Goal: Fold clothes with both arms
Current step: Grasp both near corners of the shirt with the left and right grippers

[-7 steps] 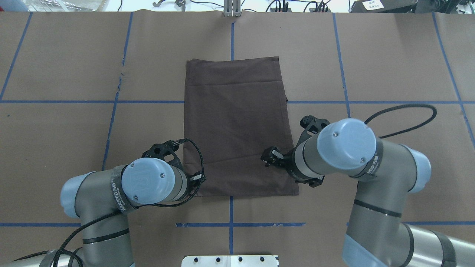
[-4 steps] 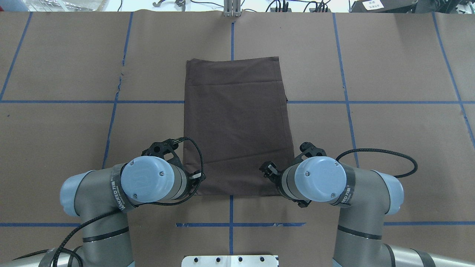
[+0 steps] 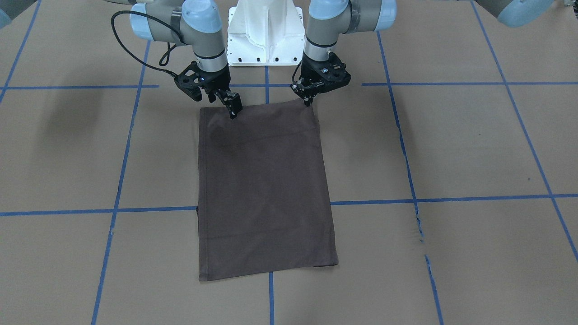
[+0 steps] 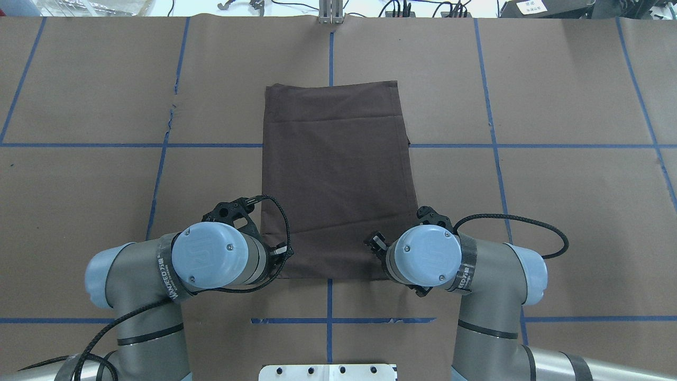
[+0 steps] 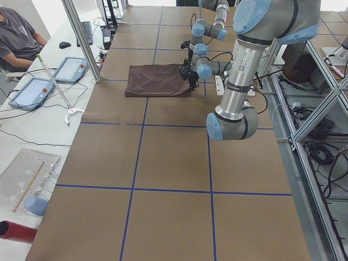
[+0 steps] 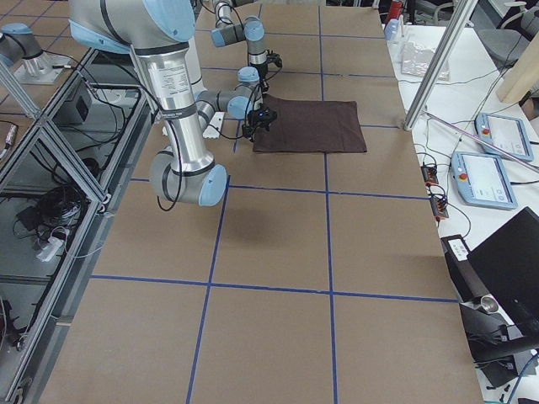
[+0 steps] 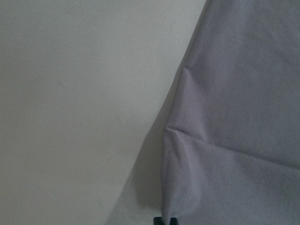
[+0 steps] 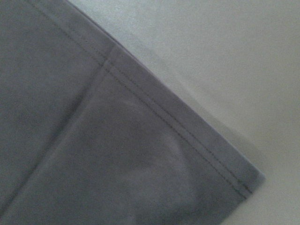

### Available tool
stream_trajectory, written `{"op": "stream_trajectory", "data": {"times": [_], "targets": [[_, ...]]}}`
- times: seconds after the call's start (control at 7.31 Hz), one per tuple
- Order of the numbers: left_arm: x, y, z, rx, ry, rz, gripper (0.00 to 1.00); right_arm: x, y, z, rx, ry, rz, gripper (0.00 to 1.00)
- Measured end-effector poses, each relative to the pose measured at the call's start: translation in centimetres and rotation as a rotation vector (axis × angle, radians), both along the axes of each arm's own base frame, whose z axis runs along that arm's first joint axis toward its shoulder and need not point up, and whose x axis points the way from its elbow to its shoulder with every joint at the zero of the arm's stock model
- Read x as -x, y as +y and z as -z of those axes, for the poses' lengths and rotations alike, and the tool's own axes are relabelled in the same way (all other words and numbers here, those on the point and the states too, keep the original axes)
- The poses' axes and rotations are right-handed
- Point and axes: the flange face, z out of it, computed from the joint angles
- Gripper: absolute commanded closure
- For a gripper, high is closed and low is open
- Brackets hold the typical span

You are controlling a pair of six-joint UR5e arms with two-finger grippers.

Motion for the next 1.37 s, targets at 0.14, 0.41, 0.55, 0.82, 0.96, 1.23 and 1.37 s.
{"op": "stream_trajectory", "data": {"times": [0.14,0.41,0.55,0.82,0.96,1.23,1.37], "targets": [[0.0,0.0,0.0,0.000,0.001,0.000,1.00,0.2,0.0,-0.2,0.003,0.009,0.002,0.00],[0.0,0.0,0.1,-0.001,0.001,0.000,1.00,0.3,0.2,-0.6,0.010,0.031,0.004,0.00],[0.0,0.0,0.1,-0.001,0.001,0.001,1.00,0.4,0.2,-0.7,0.013,0.037,0.006,0.00],[0.0,0.0,0.0,0.000,0.000,0.001,1.00,0.5,0.4,-0.8,0.014,0.044,0.009,0.00],[0.0,0.0,0.0,0.001,0.000,0.001,1.00,0.6,0.5,-0.9,0.014,0.048,0.010,0.00],[0.0,0.0,0.0,0.002,0.000,0.001,1.00,0.9,0.5,-1.4,0.016,0.058,0.011,0.00],[0.0,0.0,0.0,0.002,0.000,0.001,1.00,1.0,0.5,-1.5,0.016,0.060,0.011,0.21]]}}
